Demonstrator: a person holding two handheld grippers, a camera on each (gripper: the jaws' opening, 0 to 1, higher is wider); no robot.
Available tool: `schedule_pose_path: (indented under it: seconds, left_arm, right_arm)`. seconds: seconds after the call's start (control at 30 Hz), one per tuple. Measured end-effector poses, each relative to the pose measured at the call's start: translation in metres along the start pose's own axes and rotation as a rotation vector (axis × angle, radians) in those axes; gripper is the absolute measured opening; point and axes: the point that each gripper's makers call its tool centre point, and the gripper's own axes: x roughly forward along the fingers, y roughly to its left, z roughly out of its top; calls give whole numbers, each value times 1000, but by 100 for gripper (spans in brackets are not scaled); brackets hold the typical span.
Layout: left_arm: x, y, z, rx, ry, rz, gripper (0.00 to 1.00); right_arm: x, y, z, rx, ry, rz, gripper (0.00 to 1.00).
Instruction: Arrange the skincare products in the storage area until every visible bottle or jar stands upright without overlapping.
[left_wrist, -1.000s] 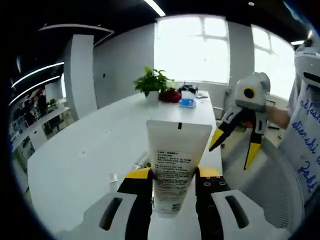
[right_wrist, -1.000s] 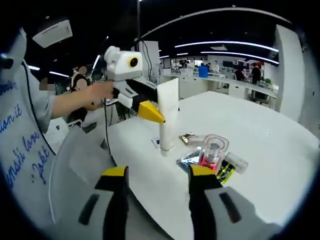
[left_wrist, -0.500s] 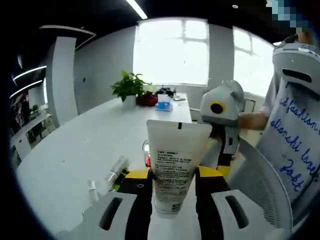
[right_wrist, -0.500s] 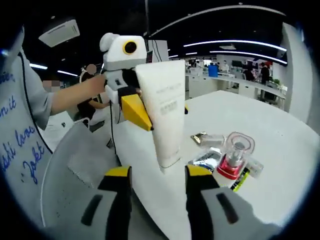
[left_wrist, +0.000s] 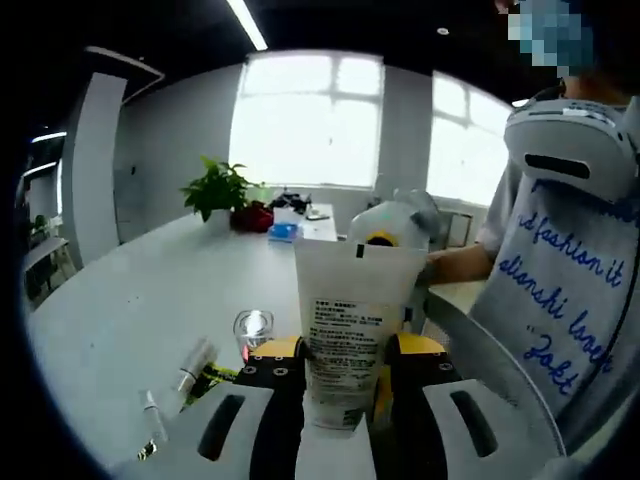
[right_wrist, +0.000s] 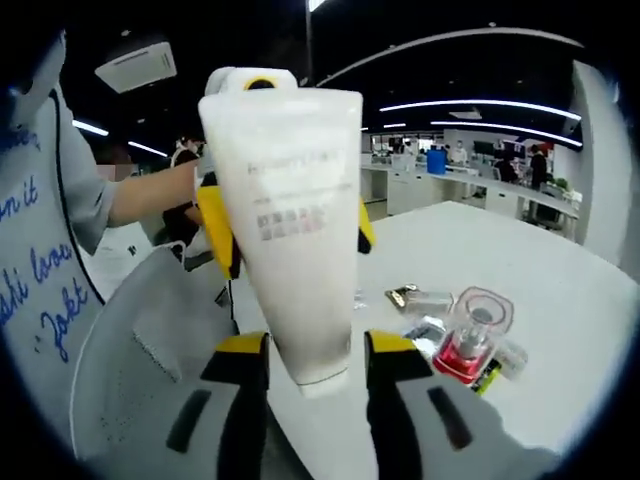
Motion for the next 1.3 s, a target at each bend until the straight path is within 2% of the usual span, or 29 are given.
schedule_pose_path:
  seconds: [0.17,0.33,0.4,0.43,0.5,0.53,0.63,0.77,0.83,0.9,0.97,1.1,1.2,1.3]
  left_arm:
    - [4,-8,0,30,6,-54,29]
    - [6,-13,-6,4,18,-88,30]
    - [6,-11,-9,-9,18,-82,31]
    - [7,-9,-9,-39,2,-72,31]
    - [7,-5,-9,-45,-25,-47,31]
    - [7,0,-7,-35,-42,-15,31]
    - [4,11,-9,-53,-42,61,30]
    - [5,14,-11,-51,-35,118,29]
    - [5,19,-10,-78,-44,159,29]
    - [4,27,-8,-151,-83,236,31]
    - [4,31,-8,-155,-110,284,32]
    - [9,30,-15,-164,-80,358,32]
    - [10,34,-11,-211,-109,447,32]
    - [8,36,-9,-241,-128,501,31]
  right_arm:
    - [-1,6,0,-25,0,23,33]
    - [0,10,-6,-22,14,37,31]
    - [1,10,-9,-18,27,26,30]
    - [1,9,-9,-11,29,18,30]
    - [2,5,-11,11,44,-1,29]
    - [1,1,-12,23,55,-26,29]
    - [0,-11,-17,72,76,-72,28]
    - [0,-16,-20,79,101,-101,28]
    - [-1,-19,-22,96,110,-120,28]
    - [-1,-23,-25,105,124,-146,28]
    - [-2,-27,-26,120,126,-171,28]
    - [-2,-29,-29,122,149,-200,28]
    - [-2,-30,-32,118,162,-221,28]
    - [-1,-29,-33,138,157,-227,28]
